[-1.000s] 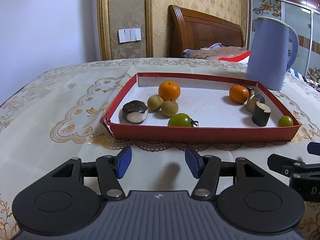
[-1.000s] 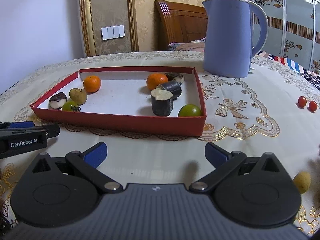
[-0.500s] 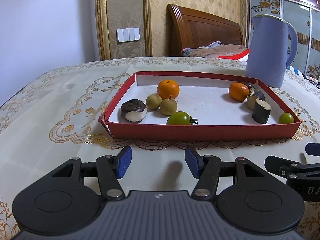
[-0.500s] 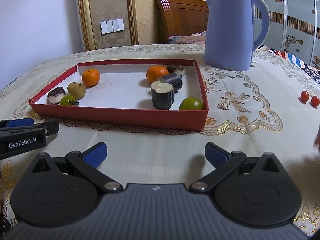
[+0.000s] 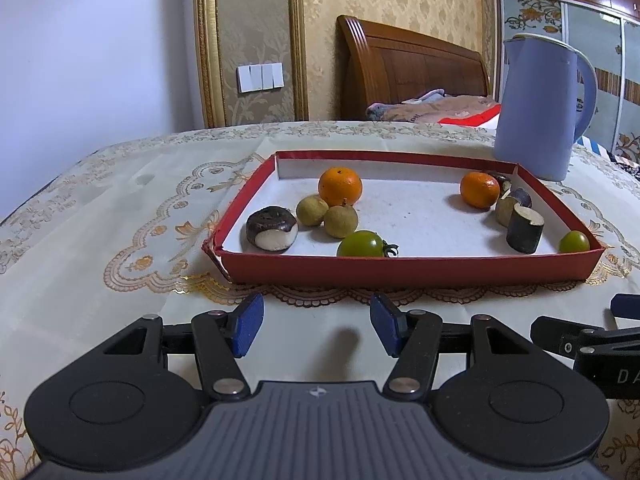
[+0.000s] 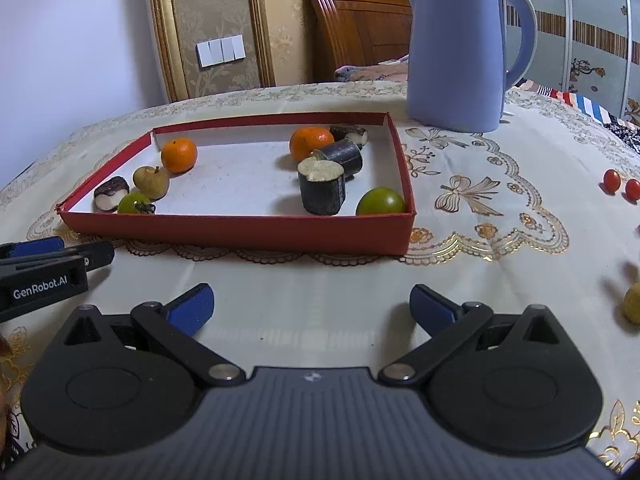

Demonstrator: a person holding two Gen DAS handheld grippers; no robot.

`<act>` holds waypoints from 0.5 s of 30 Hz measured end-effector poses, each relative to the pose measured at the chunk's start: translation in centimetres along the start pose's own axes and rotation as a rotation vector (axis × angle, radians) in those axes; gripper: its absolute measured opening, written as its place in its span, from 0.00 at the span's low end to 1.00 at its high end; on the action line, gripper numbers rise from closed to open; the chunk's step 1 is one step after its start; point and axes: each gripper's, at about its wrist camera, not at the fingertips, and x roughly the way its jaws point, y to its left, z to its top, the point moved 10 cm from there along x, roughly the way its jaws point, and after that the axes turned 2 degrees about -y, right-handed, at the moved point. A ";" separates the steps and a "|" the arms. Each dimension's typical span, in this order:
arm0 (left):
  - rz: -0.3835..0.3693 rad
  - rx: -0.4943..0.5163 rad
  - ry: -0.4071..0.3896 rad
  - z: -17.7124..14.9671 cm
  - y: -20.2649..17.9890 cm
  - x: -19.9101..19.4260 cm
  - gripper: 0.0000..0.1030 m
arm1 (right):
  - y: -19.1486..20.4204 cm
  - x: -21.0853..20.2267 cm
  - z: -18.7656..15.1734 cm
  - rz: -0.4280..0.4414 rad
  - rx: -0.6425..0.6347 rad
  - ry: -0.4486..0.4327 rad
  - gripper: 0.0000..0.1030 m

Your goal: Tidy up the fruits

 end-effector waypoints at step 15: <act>-0.020 0.016 -0.077 0.8 -0.4 -1.3 0.75 | 0.0 -0.2 0.6 -0.029 -0.006 -0.029 1.00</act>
